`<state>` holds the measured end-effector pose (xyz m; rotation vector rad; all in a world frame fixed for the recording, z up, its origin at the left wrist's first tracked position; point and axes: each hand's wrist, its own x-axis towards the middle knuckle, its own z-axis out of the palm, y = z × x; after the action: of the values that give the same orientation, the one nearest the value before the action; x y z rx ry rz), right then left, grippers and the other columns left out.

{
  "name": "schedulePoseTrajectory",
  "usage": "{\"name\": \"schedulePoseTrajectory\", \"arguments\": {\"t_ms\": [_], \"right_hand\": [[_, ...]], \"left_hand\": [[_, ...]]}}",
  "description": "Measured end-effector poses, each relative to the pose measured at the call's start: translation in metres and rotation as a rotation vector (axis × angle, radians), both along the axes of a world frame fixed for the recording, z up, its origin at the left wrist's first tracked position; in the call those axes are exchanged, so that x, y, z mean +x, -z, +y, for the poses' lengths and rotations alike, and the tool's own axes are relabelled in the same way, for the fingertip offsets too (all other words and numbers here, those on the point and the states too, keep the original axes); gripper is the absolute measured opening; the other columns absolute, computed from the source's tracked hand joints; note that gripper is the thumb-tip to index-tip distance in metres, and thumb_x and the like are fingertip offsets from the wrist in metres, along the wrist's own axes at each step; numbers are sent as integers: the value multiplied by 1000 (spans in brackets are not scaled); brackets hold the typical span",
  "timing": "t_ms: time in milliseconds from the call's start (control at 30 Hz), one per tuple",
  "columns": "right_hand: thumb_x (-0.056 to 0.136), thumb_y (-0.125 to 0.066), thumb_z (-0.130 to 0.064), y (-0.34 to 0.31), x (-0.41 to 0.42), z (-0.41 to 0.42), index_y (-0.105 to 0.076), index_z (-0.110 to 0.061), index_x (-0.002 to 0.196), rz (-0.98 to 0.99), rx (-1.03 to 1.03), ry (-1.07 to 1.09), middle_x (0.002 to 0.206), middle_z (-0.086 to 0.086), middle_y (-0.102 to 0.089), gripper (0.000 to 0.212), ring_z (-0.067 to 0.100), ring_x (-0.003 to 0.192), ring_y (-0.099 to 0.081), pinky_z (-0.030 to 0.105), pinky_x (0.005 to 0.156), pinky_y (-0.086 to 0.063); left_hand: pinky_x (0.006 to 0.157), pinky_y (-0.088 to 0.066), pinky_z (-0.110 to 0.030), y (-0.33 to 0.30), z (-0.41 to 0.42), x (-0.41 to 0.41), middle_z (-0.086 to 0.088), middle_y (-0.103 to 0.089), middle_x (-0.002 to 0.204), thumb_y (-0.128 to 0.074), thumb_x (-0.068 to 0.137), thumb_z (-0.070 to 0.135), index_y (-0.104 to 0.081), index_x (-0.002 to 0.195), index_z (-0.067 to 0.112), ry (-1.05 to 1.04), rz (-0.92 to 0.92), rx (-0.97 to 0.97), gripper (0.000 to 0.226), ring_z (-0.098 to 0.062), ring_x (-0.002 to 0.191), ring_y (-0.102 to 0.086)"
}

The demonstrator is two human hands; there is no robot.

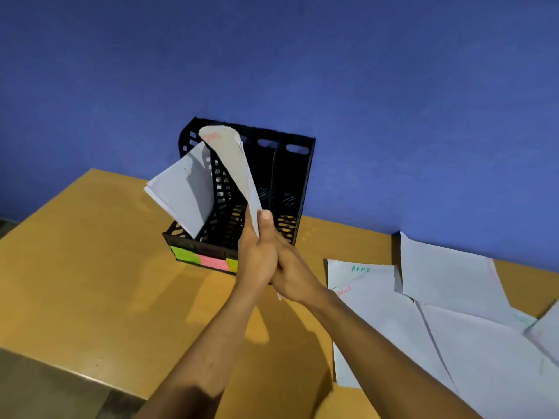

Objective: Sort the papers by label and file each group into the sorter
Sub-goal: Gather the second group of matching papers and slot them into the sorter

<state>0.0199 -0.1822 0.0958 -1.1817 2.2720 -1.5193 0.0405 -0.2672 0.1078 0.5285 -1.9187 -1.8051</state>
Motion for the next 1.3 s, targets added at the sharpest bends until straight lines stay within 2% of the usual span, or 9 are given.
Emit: {"name": "schedulePoseTrajectory", "arguments": {"t_ms": [133, 200, 333, 500, 667, 800, 1000, 1167, 1300], "right_hand": [[97, -47, 1, 8, 2, -17, -14, -11, 155, 12, 93, -46, 164, 4, -8, 67, 11, 150, -2, 42, 123, -13], [102, -47, -12, 18, 7, -24, -16, -18, 155, 26, 127, -65, 164, 3, -8, 62, 10, 150, -1, 38, 123, -13], [103, -46, -33, 46, 24, -27, -13, -28, 154, 47, 312, -168, 164, -7, -3, 61, 6, 150, -4, 27, 121, -14], [101, -50, -32, 74, 32, -9, -46, -18, 143, 150, 540, -151, 155, -1, -38, 45, 13, 142, -31, 24, 113, -26], [91, -61, -10, 85, 13, 20, -67, -10, 119, 293, 403, 207, 124, 9, -65, 28, 26, 123, -54, 30, 105, -39], [92, -61, -14, 93, -16, 37, -61, -11, 128, 323, 485, 447, 137, 10, -57, 36, 28, 132, -46, 41, 110, -39], [99, -52, -28, 110, -33, 39, -29, -18, 151, 124, 719, 332, 161, -2, -21, 58, 18, 148, -18, 31, 115, -24], [99, -51, -28, 117, -28, 35, -15, -24, 154, 64, 629, 363, 163, -8, -11, 67, 17, 147, -24, 30, 109, -32], [98, -52, -27, 113, -29, 31, -2, -29, 154, 45, 582, 314, 164, -11, -3, 75, 17, 146, -24, 31, 107, -36]], "left_hand": [[85, -52, -29, 6, -33, -1, 34, -66, 96, -38, 85, 73, -51, 98, 63, -34, -52, 104, 21, 14, 96, -61], [95, -51, -38, 6, -50, 2, 25, -63, 112, -38, 86, 72, -51, 110, 58, -44, -55, 142, 30, -4, 114, -60], [98, -40, -20, 4, -82, 6, 19, -48, 135, -34, 96, 61, -35, 146, 31, -64, -11, 54, 59, -9, 129, -45], [113, -35, -45, -1, -116, 8, 4, -44, 150, -29, 101, 51, -31, 150, 24, 5, 17, -69, 56, -16, 137, -41], [114, -35, -43, -7, -132, 5, 3, -51, 144, -25, 106, 38, -37, 147, 17, 92, 97, -152, 48, -10, 135, -44], [116, -31, -42, -6, -143, -5, 0, -46, 148, -25, 106, 33, -31, 150, 13, 137, 154, -161, 48, -11, 138, -40], [116, -30, -26, -4, -150, -24, 5, -43, 149, -28, 106, 34, -29, 151, 12, 47, 135, -143, 50, -7, 138, -38], [87, -31, 8, 2, -148, -37, 12, -45, 138, -31, 103, 46, -32, 149, 13, 25, 32, -138, 57, 8, 118, -42], [96, -29, -7, 13, -145, -41, 16, -45, 131, -29, 99, 56, -35, 147, 20, -2, -45, -171, 60, 2, 119, -41]]}}
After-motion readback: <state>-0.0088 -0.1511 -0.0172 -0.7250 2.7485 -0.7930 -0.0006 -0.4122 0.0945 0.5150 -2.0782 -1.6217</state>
